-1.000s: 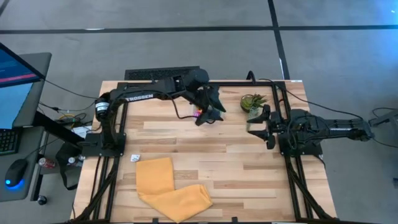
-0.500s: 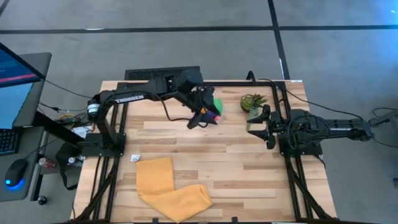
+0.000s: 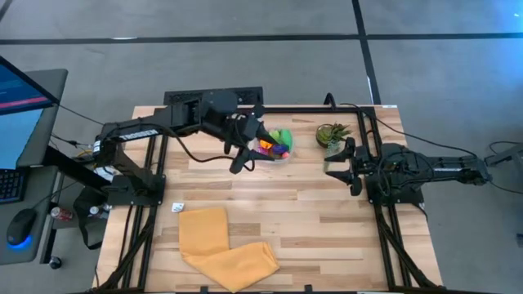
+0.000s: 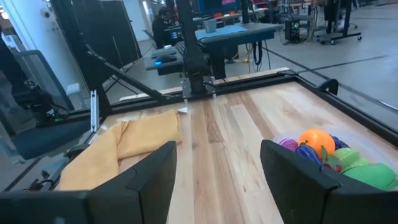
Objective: Pick and placing Produce into tupperware
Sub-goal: Return to Home Position
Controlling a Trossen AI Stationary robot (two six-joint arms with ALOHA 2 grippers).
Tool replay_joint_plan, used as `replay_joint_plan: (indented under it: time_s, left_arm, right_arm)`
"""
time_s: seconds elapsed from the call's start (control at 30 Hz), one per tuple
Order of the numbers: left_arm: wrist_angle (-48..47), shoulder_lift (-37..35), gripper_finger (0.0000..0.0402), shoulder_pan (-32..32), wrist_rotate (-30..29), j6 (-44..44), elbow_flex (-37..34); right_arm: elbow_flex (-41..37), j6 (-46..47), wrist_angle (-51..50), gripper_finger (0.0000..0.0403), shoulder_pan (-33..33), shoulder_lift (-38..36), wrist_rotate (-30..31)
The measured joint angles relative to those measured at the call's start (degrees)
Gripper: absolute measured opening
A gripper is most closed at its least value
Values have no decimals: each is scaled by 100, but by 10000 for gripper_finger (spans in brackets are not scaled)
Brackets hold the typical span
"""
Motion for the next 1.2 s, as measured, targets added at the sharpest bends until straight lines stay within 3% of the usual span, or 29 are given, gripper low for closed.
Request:
replay_joint_plan:
  time_s: [0.1,0.17,0.47,0.7,0.93,1.2]
  left_arm:
    - [345,-118,195,-5,4,-56,-395]
    - [1059,-313,195,14,56,-194,-947]
    - [4598,-1944,195,344,140,-1329,-4357]
    - [6842,-3147,195,263,-619,-1957,-6566]
    - [7271,-4184,195,-182,-1718,-2017,-7733]
    - [7414,-5120,195,-460,-2252,-1952,-8578]
  right_arm:
    - [0,-12,6,256,0,0,0]
    - [0,-12,6,256,0,0,0]
    - [0,32,-57,256,13,0,-2]
    - [0,75,-57,256,-139,-2,-2]
    - [0,192,-18,256,-346,0,-4]
    - [0,292,61,256,-362,-2,-3]
